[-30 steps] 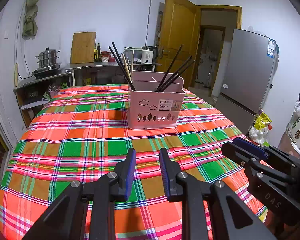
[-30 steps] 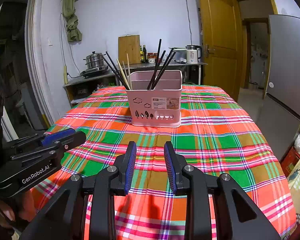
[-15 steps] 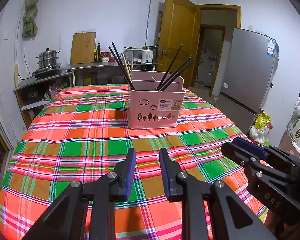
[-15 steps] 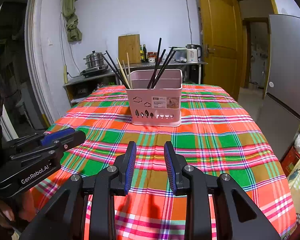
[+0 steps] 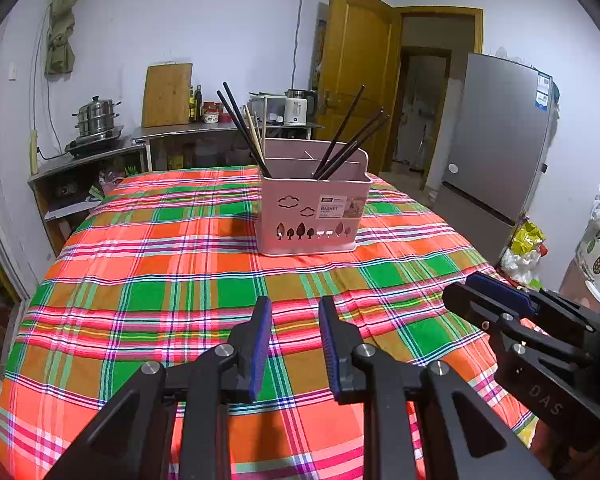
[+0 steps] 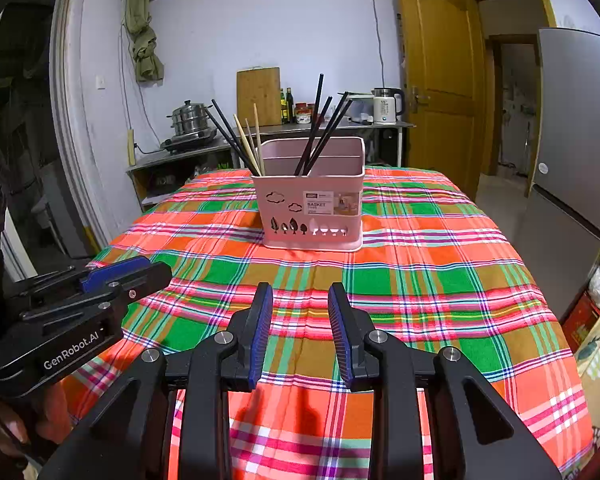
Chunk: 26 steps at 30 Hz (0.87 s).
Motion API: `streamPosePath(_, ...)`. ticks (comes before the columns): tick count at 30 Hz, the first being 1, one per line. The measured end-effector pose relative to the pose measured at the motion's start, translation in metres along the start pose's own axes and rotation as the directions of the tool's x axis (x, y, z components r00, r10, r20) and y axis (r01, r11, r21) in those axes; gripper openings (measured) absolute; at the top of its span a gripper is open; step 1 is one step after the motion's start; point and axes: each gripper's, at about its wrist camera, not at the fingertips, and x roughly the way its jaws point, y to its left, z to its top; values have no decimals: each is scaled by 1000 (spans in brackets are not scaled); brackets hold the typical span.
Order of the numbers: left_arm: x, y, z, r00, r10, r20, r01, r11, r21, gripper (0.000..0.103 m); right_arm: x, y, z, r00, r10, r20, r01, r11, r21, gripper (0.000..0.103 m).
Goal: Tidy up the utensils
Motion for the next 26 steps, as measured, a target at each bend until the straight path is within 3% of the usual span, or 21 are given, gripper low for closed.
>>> streamPosePath(26,-2,-4,-3,1000,-14,9,14,1000,16,24,2,-2,0,1000,2,-7,-2,1000,3,30)
